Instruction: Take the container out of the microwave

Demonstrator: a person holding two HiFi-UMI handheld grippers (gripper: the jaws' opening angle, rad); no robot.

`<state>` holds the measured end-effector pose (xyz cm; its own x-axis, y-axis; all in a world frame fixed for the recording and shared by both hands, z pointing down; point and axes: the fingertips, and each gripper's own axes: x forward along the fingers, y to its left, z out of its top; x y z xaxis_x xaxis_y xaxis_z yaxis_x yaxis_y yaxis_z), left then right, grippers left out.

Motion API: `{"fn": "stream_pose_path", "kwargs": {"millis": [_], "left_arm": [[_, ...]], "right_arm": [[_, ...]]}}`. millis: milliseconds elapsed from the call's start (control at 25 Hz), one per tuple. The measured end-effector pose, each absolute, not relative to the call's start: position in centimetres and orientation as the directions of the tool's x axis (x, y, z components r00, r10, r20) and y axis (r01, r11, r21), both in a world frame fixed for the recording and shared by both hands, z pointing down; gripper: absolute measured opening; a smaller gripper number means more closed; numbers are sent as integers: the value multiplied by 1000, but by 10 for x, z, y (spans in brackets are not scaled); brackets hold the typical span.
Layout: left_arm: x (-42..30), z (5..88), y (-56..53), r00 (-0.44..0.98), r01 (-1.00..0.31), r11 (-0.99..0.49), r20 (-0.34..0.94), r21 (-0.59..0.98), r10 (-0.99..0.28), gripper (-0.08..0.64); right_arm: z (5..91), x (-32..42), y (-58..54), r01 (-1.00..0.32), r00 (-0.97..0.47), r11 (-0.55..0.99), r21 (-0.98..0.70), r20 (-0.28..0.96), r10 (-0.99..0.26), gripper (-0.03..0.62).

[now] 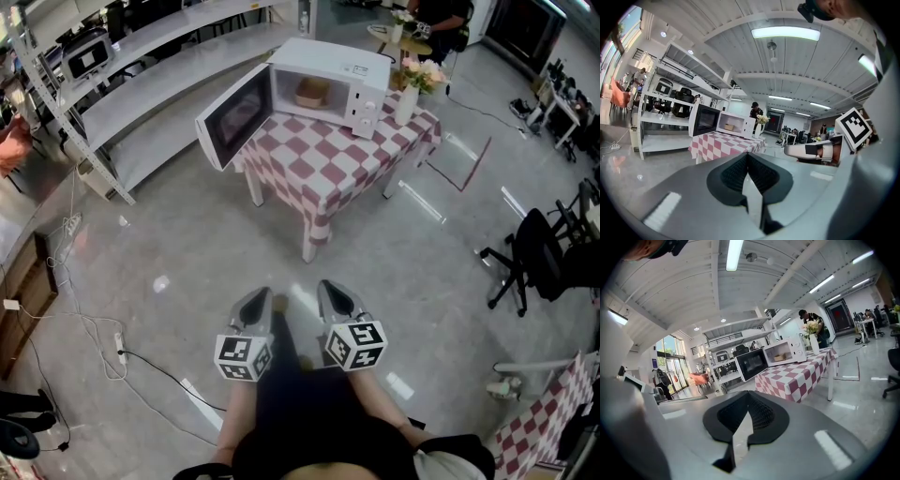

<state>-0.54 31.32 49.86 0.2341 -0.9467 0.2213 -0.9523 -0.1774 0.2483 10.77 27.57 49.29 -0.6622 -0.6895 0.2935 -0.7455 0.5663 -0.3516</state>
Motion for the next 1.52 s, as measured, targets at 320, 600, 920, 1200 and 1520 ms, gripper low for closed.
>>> {"fn": "stream_pose_path", "kwargs": {"millis": [320,600,920,1200,1520], "left_arm": [[-16,500,282,255,-946,-195,226,260,-940,9],[-28,496,245,269,-943,-211,219,256,-938,9],[-37,493,202,288,-940,-231,222,252,-931,9],[-56,485,168,302,-935,-244,222,256,-927,9],[-84,482,126,329,-927,-269,221,260,-918,9]], "right_arm": [[493,102,243,-768,-635,539,-345,302,-711,0],[491,90,212,-774,-628,533,-341,305,-716,0],[488,83,168,-788,-608,512,-342,308,-731,0],[484,65,137,-798,-595,495,-344,317,-739,0],[481,42,99,-818,-566,467,-336,323,-758,0]]}}
